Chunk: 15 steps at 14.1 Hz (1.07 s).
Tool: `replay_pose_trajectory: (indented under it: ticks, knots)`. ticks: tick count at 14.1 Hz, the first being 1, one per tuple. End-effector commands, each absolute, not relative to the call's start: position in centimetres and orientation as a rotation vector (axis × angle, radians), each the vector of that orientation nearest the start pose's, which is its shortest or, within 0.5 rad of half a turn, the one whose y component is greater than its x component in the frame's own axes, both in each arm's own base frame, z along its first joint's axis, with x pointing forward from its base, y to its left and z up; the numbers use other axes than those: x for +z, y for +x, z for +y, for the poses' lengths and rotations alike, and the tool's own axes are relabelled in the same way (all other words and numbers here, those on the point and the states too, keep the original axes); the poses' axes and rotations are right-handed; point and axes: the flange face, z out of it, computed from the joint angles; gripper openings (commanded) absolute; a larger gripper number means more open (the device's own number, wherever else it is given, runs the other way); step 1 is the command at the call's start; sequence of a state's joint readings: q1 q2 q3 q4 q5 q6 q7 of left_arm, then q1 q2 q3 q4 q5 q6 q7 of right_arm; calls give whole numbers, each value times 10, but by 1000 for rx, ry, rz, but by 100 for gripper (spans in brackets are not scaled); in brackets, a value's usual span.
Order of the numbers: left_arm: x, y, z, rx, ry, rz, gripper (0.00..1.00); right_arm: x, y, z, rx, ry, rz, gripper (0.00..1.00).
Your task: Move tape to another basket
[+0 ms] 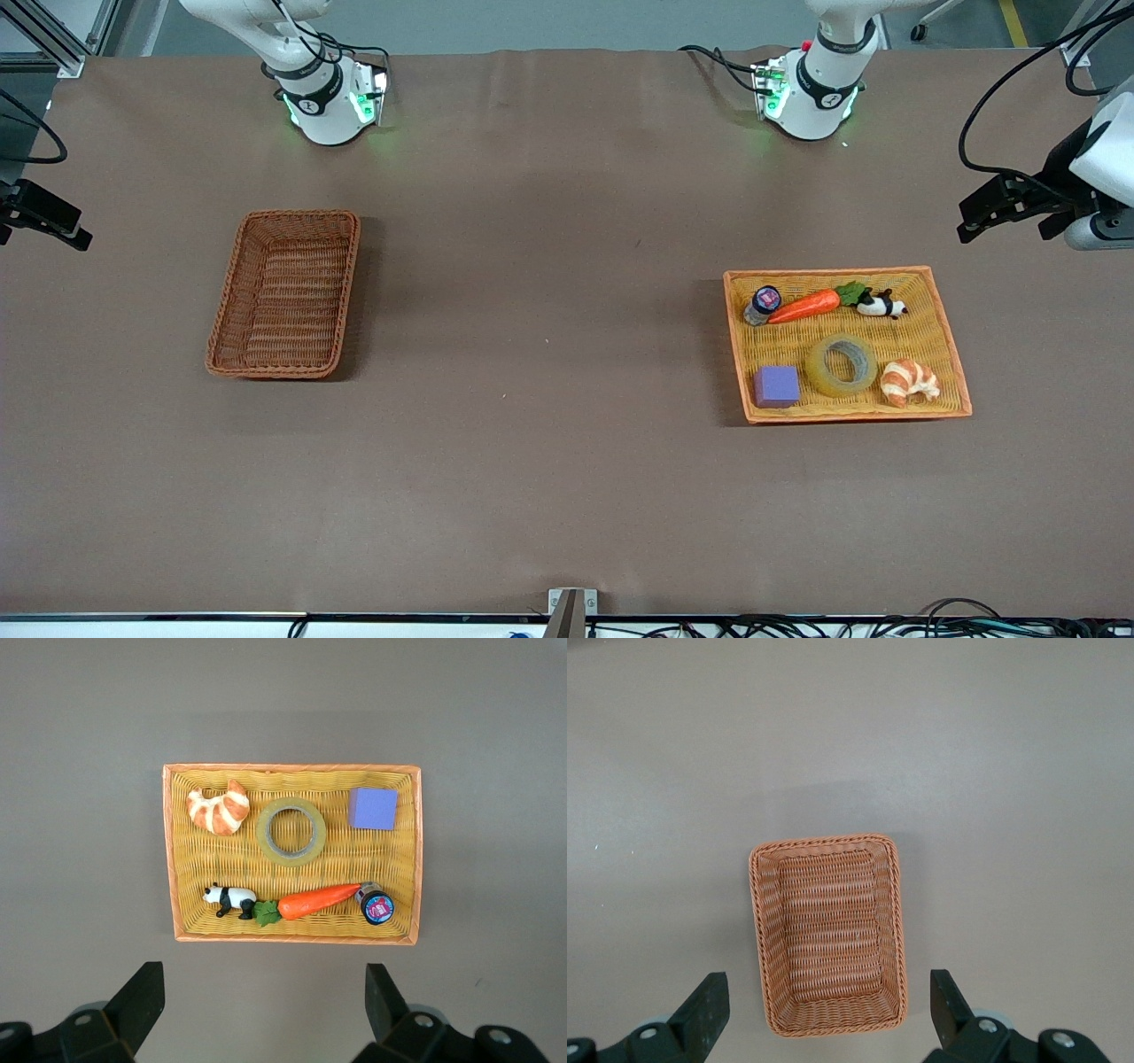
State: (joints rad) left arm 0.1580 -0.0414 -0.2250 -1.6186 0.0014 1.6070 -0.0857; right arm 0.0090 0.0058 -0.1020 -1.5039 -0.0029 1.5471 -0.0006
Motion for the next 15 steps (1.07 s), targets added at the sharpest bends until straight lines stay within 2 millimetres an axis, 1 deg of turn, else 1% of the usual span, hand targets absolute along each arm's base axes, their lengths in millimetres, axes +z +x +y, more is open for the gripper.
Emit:
replay_pose_trajectory:
  ticks: [1, 5, 6, 7, 8, 10, 11, 12, 13, 14, 15]
  knots:
    - [631, 548, -40, -57, -3136, -31, 100, 653, 553, -53, -59, -3126, 164, 100]
    - [630, 549, -33, -55, -3136, -26, 100, 653, 553, -53, -56, -3126, 164, 100]
    - [620, 555, -31, -29, -3138, -29, 100, 653, 553, -53, -59, -3126, 164, 100]
    - [597, 564, -27, 30, -3144, -34, 100, 653, 553, -53, -59, -3126, 164, 100]
    - [581, 570, -11, 40, -3147, -77, 100, 653, 553, -53, -59, -3126, 164, 100]
    - [538, 590, 10, 34, -3157, -126, 100, 653, 553, -53, -59, -3126, 164, 100]
    - [511, 599, 24, 40, -3163, -164, 100, 653, 553, -53, -59, -3126, 164, 100]
    - [482, 609, 33, 43, -3171, -186, 100, 653, 553, -53, -59, -3126, 164, 100]
    - [453, 616, 39, 37, -3177, -200, 100, 653, 553, -53, -59, -3126, 164, 100]
    - [429, 619, 47, 38, -3183, -220, 100, 653, 553, -53, -59, -3126, 164, 100]
    - [405, 621, 51, 51, -3184, -219, 100, 653, 553, -53, -59, -3126, 164, 100]
